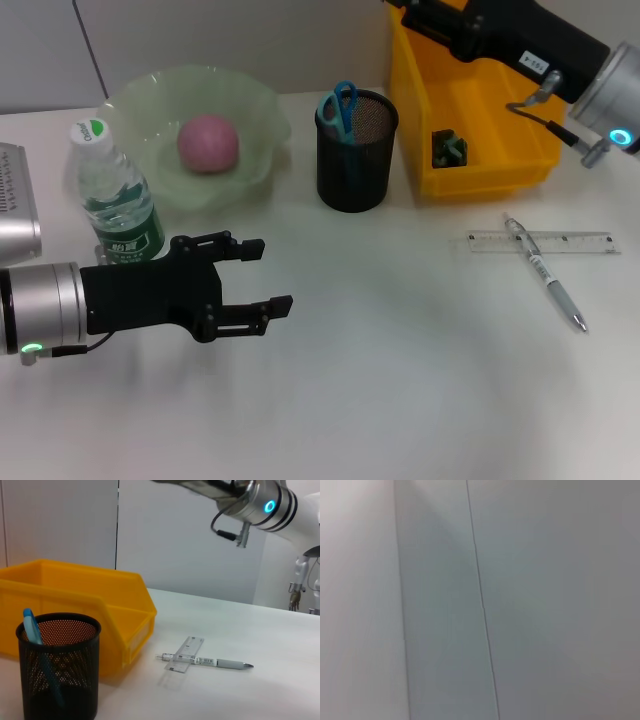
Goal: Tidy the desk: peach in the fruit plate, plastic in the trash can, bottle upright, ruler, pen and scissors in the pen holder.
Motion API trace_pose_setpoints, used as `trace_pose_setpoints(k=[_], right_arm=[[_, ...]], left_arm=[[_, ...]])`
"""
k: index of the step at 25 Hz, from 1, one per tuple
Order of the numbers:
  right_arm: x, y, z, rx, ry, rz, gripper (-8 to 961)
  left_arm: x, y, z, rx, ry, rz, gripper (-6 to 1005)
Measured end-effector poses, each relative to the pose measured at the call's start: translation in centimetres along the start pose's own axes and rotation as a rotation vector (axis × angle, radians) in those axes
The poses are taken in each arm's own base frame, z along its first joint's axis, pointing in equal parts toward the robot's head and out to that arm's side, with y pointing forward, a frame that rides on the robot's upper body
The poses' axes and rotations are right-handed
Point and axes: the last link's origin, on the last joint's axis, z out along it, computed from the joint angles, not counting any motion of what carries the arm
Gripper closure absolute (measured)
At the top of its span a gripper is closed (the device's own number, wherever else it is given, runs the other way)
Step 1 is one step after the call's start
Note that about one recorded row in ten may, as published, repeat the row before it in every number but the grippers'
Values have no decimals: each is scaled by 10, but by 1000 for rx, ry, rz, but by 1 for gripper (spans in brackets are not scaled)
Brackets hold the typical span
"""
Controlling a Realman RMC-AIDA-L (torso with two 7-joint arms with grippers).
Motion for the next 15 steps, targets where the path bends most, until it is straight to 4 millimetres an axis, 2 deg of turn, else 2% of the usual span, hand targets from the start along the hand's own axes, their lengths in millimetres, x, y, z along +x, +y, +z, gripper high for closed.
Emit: trace_pose_setpoints(k=[15], right_arm=[[-10, 3, -6, -67, 3, 61, 178]], left_arm=[[0, 1, 0, -2, 2, -1, 203]])
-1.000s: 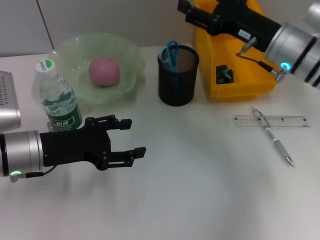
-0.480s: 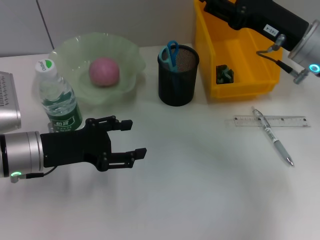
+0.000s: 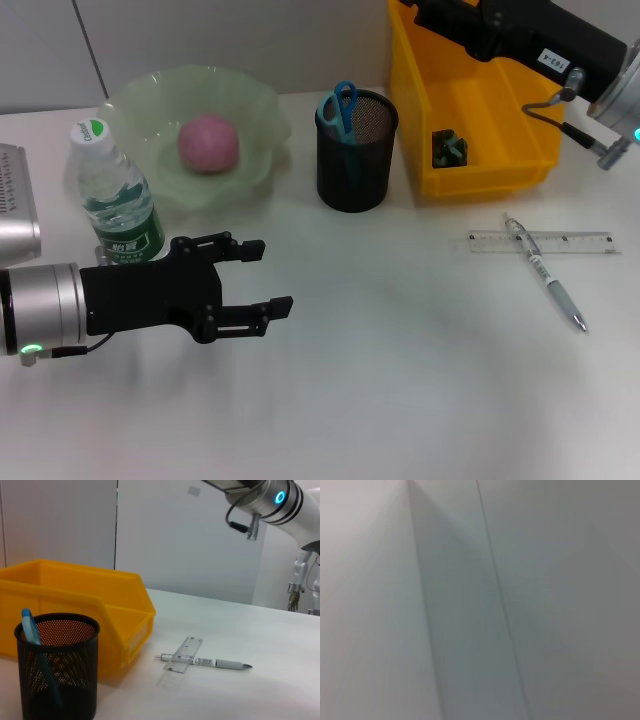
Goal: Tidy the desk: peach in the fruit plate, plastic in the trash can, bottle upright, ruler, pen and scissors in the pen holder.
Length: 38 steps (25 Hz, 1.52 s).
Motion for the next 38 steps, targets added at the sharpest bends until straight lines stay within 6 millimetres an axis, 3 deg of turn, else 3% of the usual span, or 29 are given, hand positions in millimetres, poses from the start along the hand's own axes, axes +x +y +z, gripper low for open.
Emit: trace_pose_setpoints(k=[6, 10, 11, 15, 23, 38], right_arm=[[-19, 6, -4, -157, 110, 58, 178], [-25, 13, -6, -281, 381, 63, 178], [-25, 13, -6, -281, 381, 63, 178], [-26, 10, -9, -303, 676, 25, 178], [-33, 6, -12, -301, 989, -34, 177], [-25, -8, -10, -247, 1283, -177, 177]], left_arm=[[0, 0, 0, 0, 1, -2, 203], [0, 1, -1, -3, 2, -2, 204], [-1, 1, -1, -4, 2, -2, 204], [-1, 1, -2, -4, 2, -3, 204], [-1, 2, -3, -14, 4, -6, 204], [0, 3, -2, -16, 7, -26, 205]])
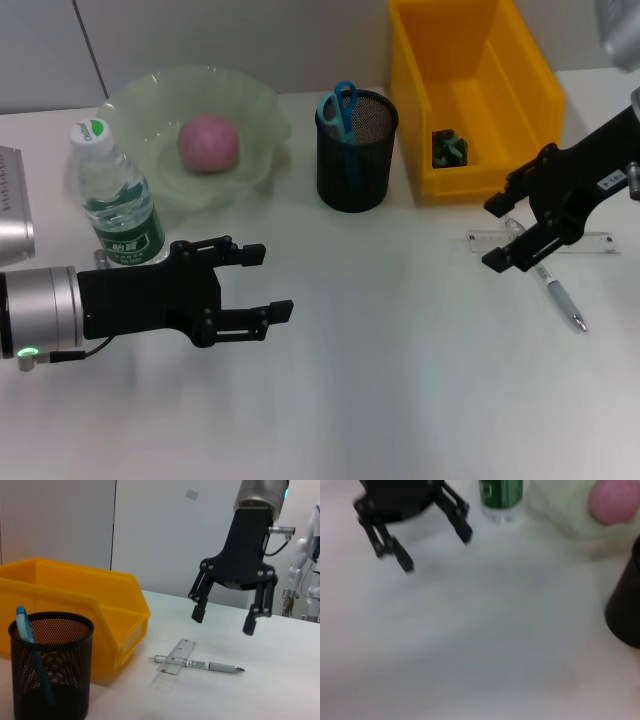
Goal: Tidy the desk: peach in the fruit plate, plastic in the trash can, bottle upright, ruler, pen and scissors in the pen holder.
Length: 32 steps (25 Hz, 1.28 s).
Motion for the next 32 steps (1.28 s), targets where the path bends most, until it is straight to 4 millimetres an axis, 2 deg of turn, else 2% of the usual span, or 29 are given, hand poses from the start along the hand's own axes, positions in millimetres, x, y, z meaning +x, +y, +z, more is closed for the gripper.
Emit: trace_pose_setpoints(k=[15, 22, 32], right_arm=[[1, -11, 28, 111, 187, -138, 177], [4, -17, 38, 122, 197, -162, 177], [9, -24, 62, 154, 245, -208, 178]], left_arm=[[-3, 0, -1, 15, 2, -17, 206], [-3, 0, -2, 21, 6, -29, 206], [-3, -1, -2, 31, 19, -42, 207]])
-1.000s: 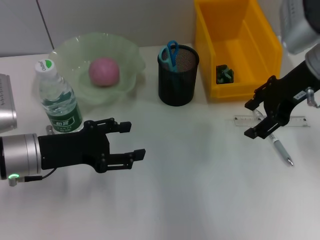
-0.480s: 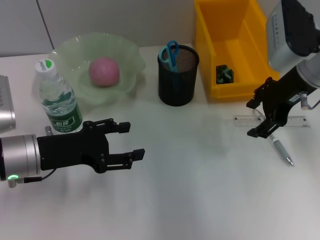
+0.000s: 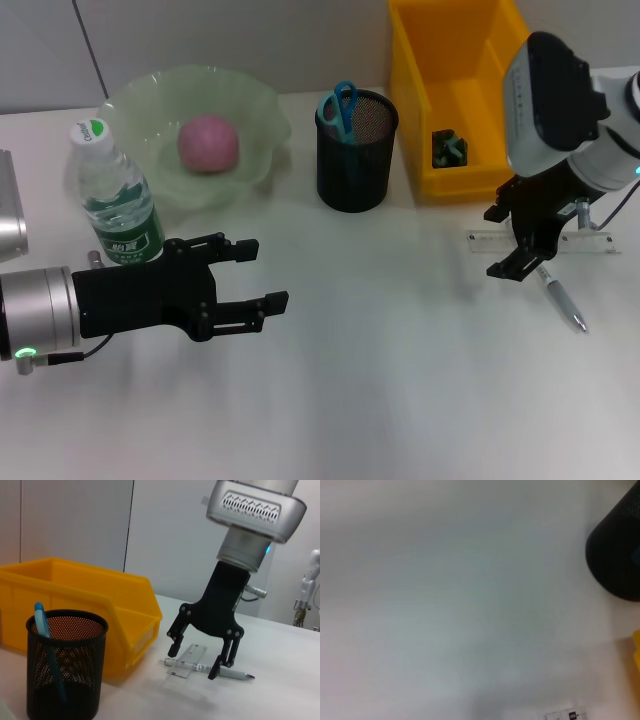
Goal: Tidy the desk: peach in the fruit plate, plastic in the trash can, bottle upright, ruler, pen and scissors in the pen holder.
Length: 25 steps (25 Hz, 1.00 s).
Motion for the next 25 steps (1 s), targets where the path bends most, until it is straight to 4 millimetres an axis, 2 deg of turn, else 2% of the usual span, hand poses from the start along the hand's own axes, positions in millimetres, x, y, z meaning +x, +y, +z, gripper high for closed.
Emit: trace_pose_setpoints(k=[14, 25], right_arm=[[-4, -3, 19, 26, 24, -40, 224], [-5, -3, 22, 37, 28, -48, 260]], left_arm=[[1, -1, 0, 4, 3, -10, 209], [2, -1, -1, 8, 8, -11, 210]])
